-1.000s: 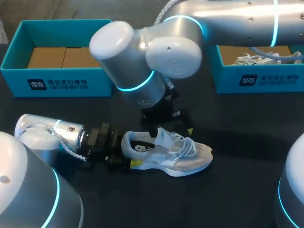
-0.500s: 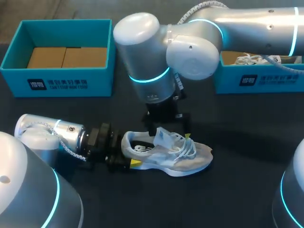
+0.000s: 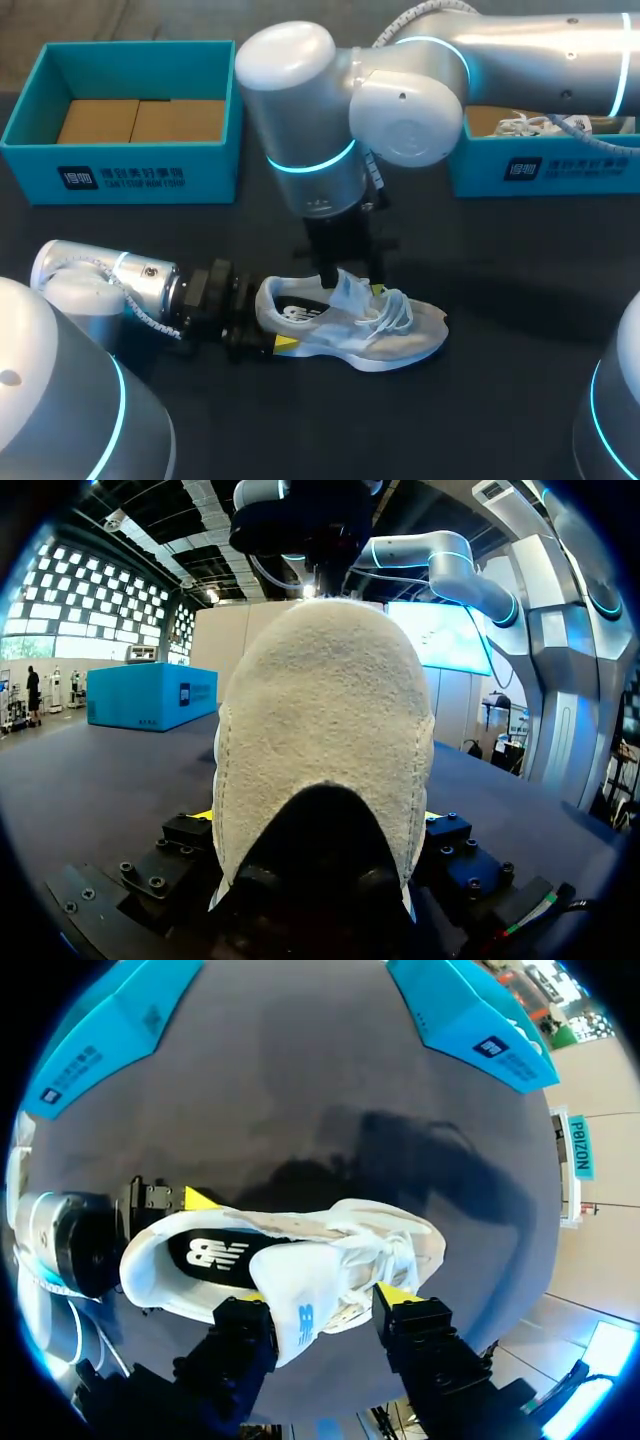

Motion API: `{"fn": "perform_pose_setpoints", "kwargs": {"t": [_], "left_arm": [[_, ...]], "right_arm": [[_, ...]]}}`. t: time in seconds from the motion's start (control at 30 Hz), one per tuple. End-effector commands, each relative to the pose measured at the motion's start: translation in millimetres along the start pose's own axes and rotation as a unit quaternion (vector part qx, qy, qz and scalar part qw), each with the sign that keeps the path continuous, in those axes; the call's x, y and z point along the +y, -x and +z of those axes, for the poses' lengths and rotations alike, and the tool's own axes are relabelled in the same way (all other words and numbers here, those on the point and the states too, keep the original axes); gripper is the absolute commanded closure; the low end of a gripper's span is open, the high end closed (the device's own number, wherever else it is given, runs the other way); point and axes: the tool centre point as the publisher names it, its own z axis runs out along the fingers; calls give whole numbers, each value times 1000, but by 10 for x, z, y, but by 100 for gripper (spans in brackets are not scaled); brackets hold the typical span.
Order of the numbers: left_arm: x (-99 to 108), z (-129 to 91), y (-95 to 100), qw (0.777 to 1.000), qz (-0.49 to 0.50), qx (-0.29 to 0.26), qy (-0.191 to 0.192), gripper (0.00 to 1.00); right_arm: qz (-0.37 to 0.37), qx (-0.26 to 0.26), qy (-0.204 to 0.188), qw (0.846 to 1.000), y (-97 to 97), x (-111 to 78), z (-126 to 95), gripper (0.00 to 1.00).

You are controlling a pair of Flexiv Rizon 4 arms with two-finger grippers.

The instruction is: Take the shoe out of the shoebox, open the shoe tongue, remove and reinsert the insole, then place the shoe into the shoebox

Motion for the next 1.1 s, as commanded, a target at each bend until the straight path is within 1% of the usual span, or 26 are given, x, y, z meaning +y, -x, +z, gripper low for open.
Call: {"fn": "perform_pose_setpoints", "kwargs": {"t": [0.03,0.2,0.27,0.37,0.43,0.47,0.5,0.53,0.67,0.73,0.8,0.83,0.87,0.93,0.97,1.03,1.1], "left_arm": [[45,10,40,1000,0,1,1,100],[45,10,40,1000,0,1,1,100],[45,10,40,1000,0,1,1,100],[45,10,40,1000,0,1,1,100],[45,10,40,1000,0,1,1,100],[45,10,40,1000,0,1,1,100],[45,10,40,1000,0,1,1,100],[45,10,40,1000,0,1,1,100],[45,10,40,1000,0,1,1,100],[45,10,40,1000,0,1,1,100],[45,10,40,1000,0,1,1,100],[45,10,40,1000,0,1,1,100],[45,10,40,1000,0,1,1,100],[45,10,40,1000,0,1,1,100],[45,10,40,1000,0,1,1,100],[45,10,40,1000,0,1,1,100],[45,10,40,1000,0,1,1,100]], "right_arm": [[154,0,4,988,-44,-90,-10,51],[147,2,8,989,-111,-139,-40,54],[145,5,7,989,-123,-147,-43,56],[144,9,7,989,-126,-158,-56,63],[148,11,8,989,-103,-163,-73,87],[149,12,8,989,-92,-162,-75,91],[150,14,7,989,-79,-159,-77,98],[151,15,7,988,-54,-153,-76,100],[151,30,6,988,54,-126,-66,100],[153,51,3,987,186,-88,-34,100],[152,73,3,986,262,-70,-15,100],[152,89,2,984,339,-52,4,100],[155,94,1,983,372,-45,13,100],[159,129,6,979,493,-42,26,100],[166,129,4,978,525,-39,32,100],[163,165,10,973,627,-32,53,100],[162,186,13,969,704,-23,71,100]]}}
